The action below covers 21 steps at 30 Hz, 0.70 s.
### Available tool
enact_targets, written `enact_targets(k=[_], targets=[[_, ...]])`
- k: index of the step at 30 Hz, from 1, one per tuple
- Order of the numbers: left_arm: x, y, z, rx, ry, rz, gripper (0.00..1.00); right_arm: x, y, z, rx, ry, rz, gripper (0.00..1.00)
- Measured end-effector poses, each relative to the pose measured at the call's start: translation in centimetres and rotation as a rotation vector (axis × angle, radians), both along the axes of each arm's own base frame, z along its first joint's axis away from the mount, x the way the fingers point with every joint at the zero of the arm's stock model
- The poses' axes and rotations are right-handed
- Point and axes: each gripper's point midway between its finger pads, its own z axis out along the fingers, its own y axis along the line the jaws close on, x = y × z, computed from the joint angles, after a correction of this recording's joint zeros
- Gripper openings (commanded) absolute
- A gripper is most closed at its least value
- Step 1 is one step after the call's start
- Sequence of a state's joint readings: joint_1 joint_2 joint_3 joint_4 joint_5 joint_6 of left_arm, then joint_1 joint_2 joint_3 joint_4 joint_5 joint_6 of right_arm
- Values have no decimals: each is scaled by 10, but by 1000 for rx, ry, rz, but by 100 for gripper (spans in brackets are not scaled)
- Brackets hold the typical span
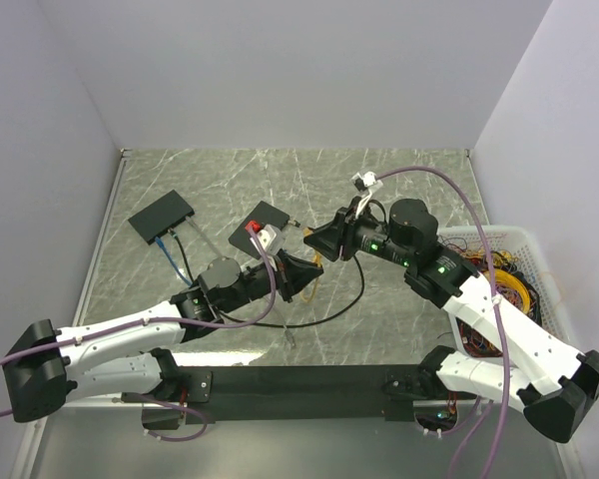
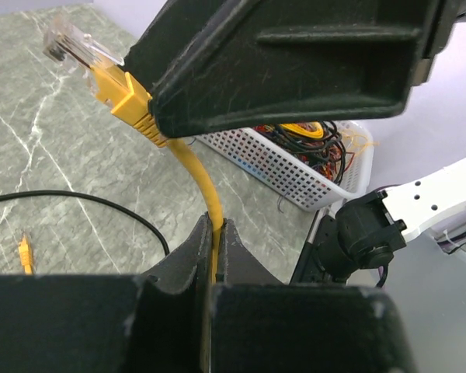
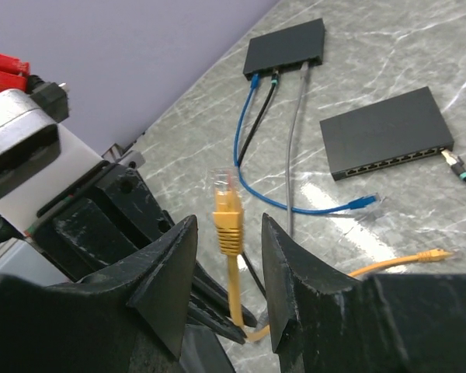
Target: Insert the plug into the switch port
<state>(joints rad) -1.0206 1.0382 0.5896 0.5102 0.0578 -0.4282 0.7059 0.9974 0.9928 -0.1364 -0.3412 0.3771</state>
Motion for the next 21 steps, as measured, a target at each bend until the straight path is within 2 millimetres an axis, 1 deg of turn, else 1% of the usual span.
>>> enact_targets(k=[3,7,8,10,13,19,21], targets=[[1,-1,-3,8,5,0,1,-2,4,-2,-5,4,11,45],[1,-1,-3,7,5,0,1,-3,6,-3,-9,4,11,40],[1,-1,-3,8,5,0,1,-3,5,-3,-9,4,9,36],[1,-1,-3,7,5,1,1,-2,5,-4,-11,1,4,31],[1,-1,-3,7,4,2,1,0,5,-4,-14,1,-7,27],[1,-1,-3,6,6,4,1,3,4,-7,-24,4,-24,13],[1,-1,-4,8,8,4,11,5,3,-9,-28,6,-34,11]])
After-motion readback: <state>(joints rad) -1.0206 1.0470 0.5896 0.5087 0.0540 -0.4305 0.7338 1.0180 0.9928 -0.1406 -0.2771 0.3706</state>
